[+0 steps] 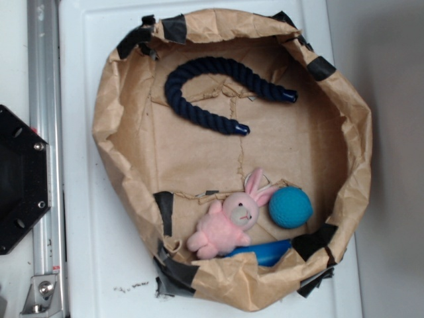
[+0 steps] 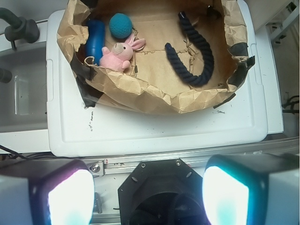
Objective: Grab the blue rope.
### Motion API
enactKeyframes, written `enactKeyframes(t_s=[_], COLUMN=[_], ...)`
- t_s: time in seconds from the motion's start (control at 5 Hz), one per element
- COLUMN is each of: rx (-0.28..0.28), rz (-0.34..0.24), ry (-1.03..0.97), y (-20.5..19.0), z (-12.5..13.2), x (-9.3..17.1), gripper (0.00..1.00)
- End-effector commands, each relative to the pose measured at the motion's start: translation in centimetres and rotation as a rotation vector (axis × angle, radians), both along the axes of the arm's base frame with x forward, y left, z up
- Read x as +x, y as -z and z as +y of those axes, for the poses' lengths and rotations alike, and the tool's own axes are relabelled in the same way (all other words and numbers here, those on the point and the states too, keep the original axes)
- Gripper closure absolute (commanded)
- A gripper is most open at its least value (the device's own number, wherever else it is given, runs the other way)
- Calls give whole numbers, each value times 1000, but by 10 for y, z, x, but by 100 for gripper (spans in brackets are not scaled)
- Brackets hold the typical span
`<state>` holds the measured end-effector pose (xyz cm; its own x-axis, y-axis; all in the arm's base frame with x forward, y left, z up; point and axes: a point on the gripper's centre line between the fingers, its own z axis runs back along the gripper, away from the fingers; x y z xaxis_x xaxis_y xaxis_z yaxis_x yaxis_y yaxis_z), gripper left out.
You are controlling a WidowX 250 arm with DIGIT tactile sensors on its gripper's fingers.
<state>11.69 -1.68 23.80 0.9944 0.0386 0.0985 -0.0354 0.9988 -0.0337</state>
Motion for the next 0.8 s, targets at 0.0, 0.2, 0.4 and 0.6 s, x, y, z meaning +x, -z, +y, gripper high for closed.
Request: enactKeyframes(t_s=[0.0, 0.2, 0.4, 0.6], rx=[0, 53, 101, 175], rz=[0, -86, -115, -121], ry=[0, 81, 143, 190], y=[0, 29, 59, 98], z=[0, 24, 36, 44], x=[0, 50, 100, 135], gripper=[0, 0, 0, 0])
